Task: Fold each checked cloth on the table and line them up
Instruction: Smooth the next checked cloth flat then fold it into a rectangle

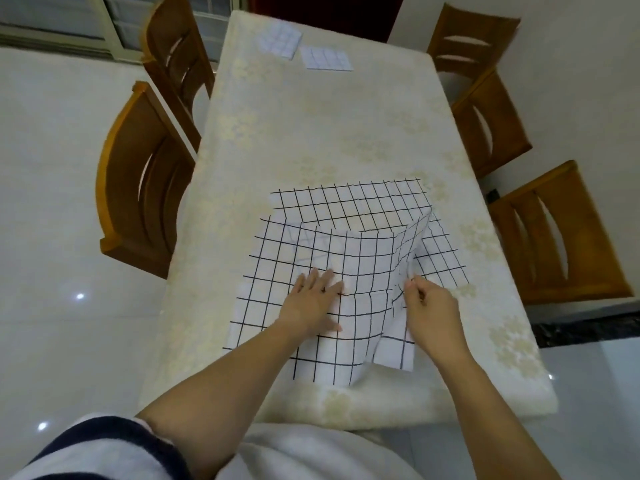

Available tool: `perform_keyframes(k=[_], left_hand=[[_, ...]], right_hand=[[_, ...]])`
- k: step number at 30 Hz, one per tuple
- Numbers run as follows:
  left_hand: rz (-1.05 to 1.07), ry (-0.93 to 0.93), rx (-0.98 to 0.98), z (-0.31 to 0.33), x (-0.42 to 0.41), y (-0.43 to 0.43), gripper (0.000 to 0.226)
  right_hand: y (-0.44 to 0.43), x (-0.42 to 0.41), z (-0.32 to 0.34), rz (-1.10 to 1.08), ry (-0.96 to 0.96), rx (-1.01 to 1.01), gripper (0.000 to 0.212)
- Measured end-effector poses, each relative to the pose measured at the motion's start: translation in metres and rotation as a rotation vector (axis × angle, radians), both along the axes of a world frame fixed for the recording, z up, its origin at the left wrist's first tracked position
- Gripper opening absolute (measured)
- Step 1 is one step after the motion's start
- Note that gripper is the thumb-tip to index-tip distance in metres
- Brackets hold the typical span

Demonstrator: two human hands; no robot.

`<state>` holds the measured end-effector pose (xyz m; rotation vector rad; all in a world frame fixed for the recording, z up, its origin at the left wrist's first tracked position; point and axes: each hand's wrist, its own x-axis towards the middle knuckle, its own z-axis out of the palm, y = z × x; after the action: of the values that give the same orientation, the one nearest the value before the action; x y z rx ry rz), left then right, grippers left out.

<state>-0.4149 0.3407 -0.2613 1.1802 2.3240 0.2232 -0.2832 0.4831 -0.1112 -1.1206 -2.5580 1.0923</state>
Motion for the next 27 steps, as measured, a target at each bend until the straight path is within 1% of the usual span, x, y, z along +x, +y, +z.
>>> perform_keyframes(k=[1, 2, 5, 8, 10, 13, 17, 19, 20, 23, 24, 25, 27], left_hand=[[0.019, 0.011, 0.006, 0.001, -0.006, -0.007, 0.089], [0.046, 0.02, 0.009, 0.002, -0.013, -0.015, 0.087], [0.199, 0.043, 0.031, 0.001, -0.037, -0.045, 0.08], [0.326, 0.073, 0.011, -0.001, -0.058, -0.08, 0.073], [0.347, 0.096, -0.026, -0.003, -0.066, -0.101, 0.071], [0.317, 0.14, -0.067, -0.01, -0.068, -0.131, 0.068], [0.266, 0.259, -0.009, -0.028, -0.063, -0.153, 0.065], [0.279, 0.265, 0.023, -0.032, -0.064, -0.154, 0.065], [0.279, 0.269, 0.035, -0.032, -0.066, -0.154, 0.065], [0.252, 0.274, 0.049, -0.031, -0.066, -0.155, 0.066], [0.254, 0.278, 0.058, -0.031, -0.066, -0.156, 0.064], [0.269, 0.277, 0.075, -0.032, -0.066, -0.157, 0.062], [0.312, 0.25, 0.105, -0.033, -0.068, -0.157, 0.056]], right_hand=[[-0.008, -0.008, 0.002, 0.028, -0.005, 0.002, 0.03], [-0.019, -0.016, 0.004, 0.064, -0.022, 0.019, 0.03], [-0.051, -0.039, -0.001, 0.191, -0.053, 0.14, 0.04], [-0.076, -0.06, -0.01, 0.264, -0.055, 0.324, 0.043], [-0.09, -0.075, -0.013, 0.301, -0.098, 0.395, 0.044], [-0.11, -0.097, -0.017, 0.367, -0.194, 0.42, 0.045], [-0.134, -0.122, -0.035, 0.481, -0.341, 0.472, 0.047], [-0.142, -0.129, -0.043, 0.556, -0.398, 0.458, 0.047], [-0.144, -0.131, -0.046, 0.609, -0.4, 0.406, 0.048], [-0.147, -0.134, -0.053, 0.812, -0.387, 0.134, 0.057], [-0.145, -0.132, -0.057, 0.832, -0.337, 0.088, 0.057], [-0.141, -0.129, -0.062, 0.796, -0.257, 0.073, 0.055], [-0.127, -0.122, -0.076, 0.667, -0.081, 0.165, 0.05]])
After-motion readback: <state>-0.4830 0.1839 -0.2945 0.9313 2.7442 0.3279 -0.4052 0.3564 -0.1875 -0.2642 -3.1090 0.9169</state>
